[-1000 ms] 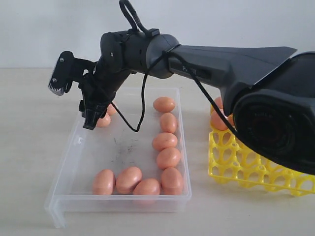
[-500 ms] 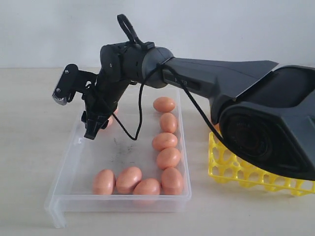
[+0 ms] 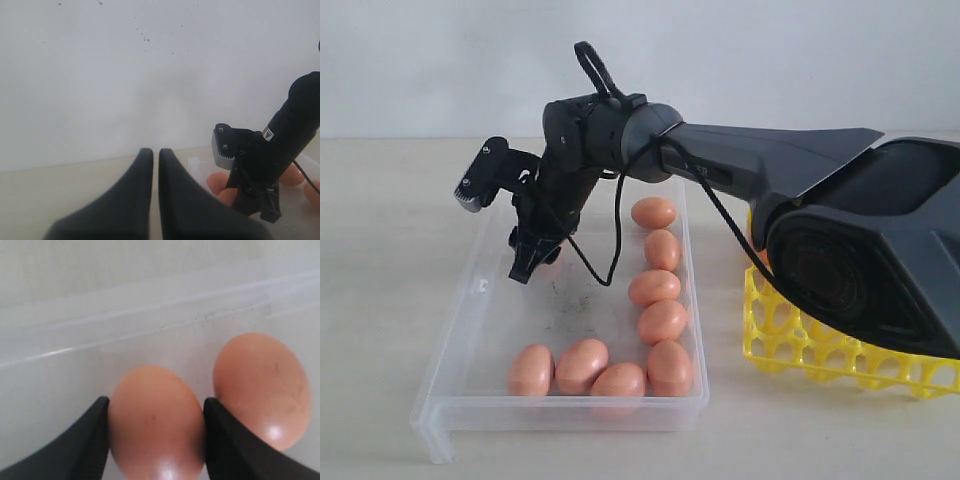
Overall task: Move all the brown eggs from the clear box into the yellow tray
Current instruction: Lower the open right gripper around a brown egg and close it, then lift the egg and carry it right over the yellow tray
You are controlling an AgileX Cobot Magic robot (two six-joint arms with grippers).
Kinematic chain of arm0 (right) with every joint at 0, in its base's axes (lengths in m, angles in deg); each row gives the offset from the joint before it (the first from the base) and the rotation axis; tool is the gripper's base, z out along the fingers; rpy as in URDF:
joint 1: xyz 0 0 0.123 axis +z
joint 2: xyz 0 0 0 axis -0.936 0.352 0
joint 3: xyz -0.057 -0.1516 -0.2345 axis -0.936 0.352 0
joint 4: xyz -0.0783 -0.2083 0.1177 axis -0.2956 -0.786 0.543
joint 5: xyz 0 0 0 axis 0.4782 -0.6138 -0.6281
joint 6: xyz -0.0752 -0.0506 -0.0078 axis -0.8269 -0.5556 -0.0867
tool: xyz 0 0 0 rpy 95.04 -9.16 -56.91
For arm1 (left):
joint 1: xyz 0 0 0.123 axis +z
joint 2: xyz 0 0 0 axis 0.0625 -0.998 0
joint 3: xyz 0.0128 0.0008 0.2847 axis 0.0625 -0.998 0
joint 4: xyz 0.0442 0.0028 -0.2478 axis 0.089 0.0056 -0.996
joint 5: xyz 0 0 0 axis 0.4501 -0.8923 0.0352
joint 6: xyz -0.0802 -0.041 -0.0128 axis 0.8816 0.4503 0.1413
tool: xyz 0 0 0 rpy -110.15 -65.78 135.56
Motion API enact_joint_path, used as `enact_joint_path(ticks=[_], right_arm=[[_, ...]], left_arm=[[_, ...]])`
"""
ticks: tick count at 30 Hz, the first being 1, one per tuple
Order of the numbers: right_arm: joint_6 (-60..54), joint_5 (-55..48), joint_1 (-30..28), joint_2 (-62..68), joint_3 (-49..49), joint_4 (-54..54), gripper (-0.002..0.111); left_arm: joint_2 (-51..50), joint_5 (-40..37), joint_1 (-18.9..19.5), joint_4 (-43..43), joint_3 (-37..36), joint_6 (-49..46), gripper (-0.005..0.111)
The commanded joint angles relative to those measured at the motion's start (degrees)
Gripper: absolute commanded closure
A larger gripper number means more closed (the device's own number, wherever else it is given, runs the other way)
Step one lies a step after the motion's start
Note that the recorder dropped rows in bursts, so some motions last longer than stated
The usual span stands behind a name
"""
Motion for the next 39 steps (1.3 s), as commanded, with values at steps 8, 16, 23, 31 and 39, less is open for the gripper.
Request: enact_joint_path(ticks=[8,16,23,31,39], right_arm=[[1.77,12.54,-2.10,-0.80,-0.19,16.65,0.108],[-26.97,7.25,-5.26,-2.35,-0.19,46.94,0.108],[-37.00,4.56,-5.19,-2.35,-0.19,54.31,0.108],[-27.06,12.90,-2.18,-2.48,-0.19,33.54,0.108],[-14.87,18.38,3.21,-2.48,-0.19,10.00,0.108]], left_arm=[[0.10,0.00,-0.31,-0.09,-0.19,-0.08,0.103],[0.10,0.00,-0.31,-0.09,-0.19,-0.08,0.103],[0.10,0.00,-0.31,-0.09,-0.19,-0.08,0.103],[0.10,0.00,-0.31,-0.09,-0.19,-0.08,0.103],[0.10,0.00,-0.31,-0.09,-0.19,-0.08,0.103]])
